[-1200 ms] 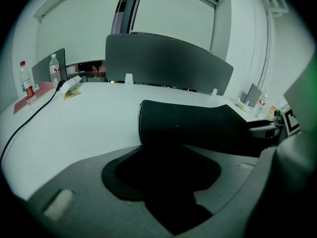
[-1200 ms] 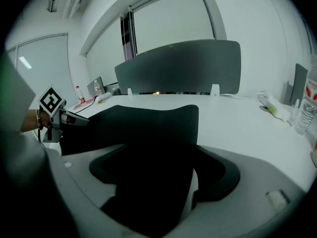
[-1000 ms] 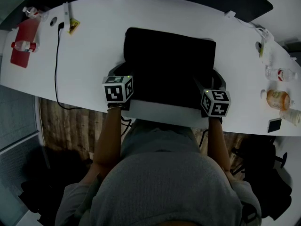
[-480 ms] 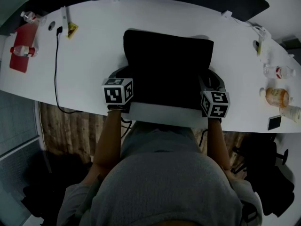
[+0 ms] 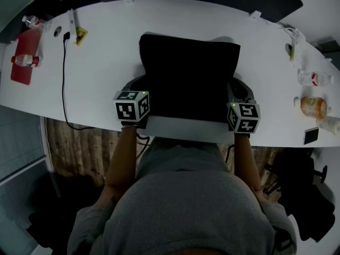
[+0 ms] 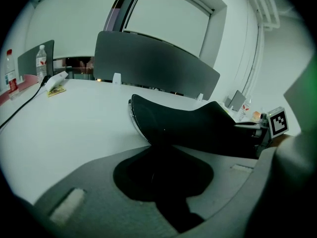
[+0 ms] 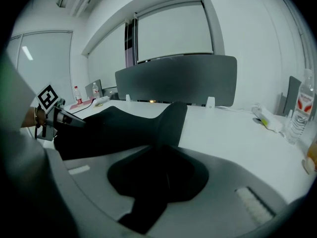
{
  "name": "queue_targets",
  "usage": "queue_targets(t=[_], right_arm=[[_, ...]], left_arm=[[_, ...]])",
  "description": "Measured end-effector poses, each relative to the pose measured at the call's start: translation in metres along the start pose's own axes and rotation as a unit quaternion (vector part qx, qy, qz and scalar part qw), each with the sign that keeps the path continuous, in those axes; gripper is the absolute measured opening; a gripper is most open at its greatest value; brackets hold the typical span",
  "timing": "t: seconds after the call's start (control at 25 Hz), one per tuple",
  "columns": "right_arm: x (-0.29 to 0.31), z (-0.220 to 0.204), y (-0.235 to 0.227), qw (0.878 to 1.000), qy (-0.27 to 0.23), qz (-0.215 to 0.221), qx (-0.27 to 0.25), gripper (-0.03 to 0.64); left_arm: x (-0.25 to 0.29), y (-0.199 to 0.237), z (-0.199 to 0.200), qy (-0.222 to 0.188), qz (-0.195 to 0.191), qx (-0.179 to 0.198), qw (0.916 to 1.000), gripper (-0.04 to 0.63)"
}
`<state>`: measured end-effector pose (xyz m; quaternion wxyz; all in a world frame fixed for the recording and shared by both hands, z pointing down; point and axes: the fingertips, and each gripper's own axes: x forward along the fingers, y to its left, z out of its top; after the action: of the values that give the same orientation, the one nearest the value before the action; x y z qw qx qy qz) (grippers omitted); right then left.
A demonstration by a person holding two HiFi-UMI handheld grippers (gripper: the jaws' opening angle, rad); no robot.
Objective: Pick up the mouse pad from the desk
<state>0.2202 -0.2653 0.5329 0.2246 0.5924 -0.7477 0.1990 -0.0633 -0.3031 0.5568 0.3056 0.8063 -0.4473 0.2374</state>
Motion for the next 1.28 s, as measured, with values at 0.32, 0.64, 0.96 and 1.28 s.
queue_targets(t=[0.32, 0.64, 0.96, 1.28], right_arm=[[-0.006, 0.01, 0.004, 1.0, -0.015, 0.009, 0.007, 0.041], [-0.012, 0.019, 0.007, 0.999, -0.031, 0.021, 0.015, 0.041], [-0.021, 0.038, 0.016, 0.998, -0.055, 0.038, 0.021, 0.041], [-0.032, 0.055, 0.023, 0.996, -0.076, 0.046, 0.029, 0.035]], left_arm=[[-0.006, -0.006, 0.005, -0.033, -0.033, -0.014, 0.9988, 0.052], [-0.012, -0.013, 0.012, -0.047, -0.043, -0.003, 0.9979, 0.048], [-0.023, -0.021, 0.02, -0.067, -0.056, 0.001, 0.9961, 0.049], [-0.037, -0.035, 0.036, -0.084, -0.071, 0.018, 0.9937, 0.049]])
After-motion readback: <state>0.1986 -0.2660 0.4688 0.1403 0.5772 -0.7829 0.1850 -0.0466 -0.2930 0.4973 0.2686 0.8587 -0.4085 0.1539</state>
